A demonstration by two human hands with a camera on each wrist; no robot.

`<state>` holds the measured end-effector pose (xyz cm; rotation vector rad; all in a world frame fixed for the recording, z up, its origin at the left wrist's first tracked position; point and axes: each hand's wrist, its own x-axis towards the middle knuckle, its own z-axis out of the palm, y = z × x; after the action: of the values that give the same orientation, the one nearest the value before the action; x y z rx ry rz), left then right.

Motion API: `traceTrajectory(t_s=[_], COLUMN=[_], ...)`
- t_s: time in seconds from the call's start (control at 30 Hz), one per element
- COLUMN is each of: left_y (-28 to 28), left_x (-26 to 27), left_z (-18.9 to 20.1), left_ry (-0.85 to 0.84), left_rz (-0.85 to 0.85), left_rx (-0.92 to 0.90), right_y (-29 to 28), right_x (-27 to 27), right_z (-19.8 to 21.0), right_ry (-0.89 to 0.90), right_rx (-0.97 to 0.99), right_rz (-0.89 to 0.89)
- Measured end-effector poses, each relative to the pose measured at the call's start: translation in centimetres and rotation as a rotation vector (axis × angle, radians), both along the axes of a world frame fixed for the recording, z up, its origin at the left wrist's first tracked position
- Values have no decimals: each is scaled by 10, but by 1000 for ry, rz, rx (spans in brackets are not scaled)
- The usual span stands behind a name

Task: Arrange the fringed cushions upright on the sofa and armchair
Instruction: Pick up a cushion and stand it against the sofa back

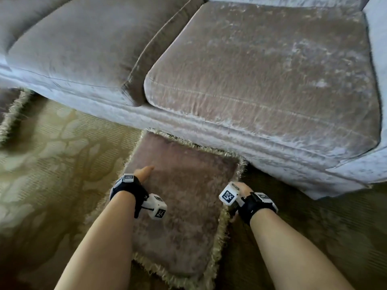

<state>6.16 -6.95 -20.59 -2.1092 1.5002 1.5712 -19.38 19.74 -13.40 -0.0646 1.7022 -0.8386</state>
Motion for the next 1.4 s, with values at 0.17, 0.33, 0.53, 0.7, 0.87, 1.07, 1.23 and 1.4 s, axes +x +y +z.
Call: traceTrajectory(t_s=[0.17, 0.33, 0.53, 0.7, 0.87, 1.07, 1.23, 1.4], left_y=[3, 19, 8, 13, 34, 59, 73, 91], left_x=[28, 39, 51, 45, 38, 15, -4, -19], left_z=[-7, 14, 4, 11, 25, 82, 155, 235], left_ry=[-286, -237, -164, -241, -267, -199, -68, -4], left_rz=[-60, 103, 115, -71, -168, -102, 60, 141], left_rx=[29, -109, -93, -136, -173, -176, -263, -329], right_y=[3, -1, 3, 8, 21, 45, 71, 81], right_x=[14, 15, 13, 23, 11, -4, -6, -7], right_z=[-25, -52, -59, -45, 0, 62, 130, 192], right_ry=[-179, -277, -250, -232, -114, -99, -121, -94], right_rx=[69, 116, 109, 123, 176, 208, 229, 210], right_rz=[-166, -229, -233, -374, -406, -437, -445, -489])
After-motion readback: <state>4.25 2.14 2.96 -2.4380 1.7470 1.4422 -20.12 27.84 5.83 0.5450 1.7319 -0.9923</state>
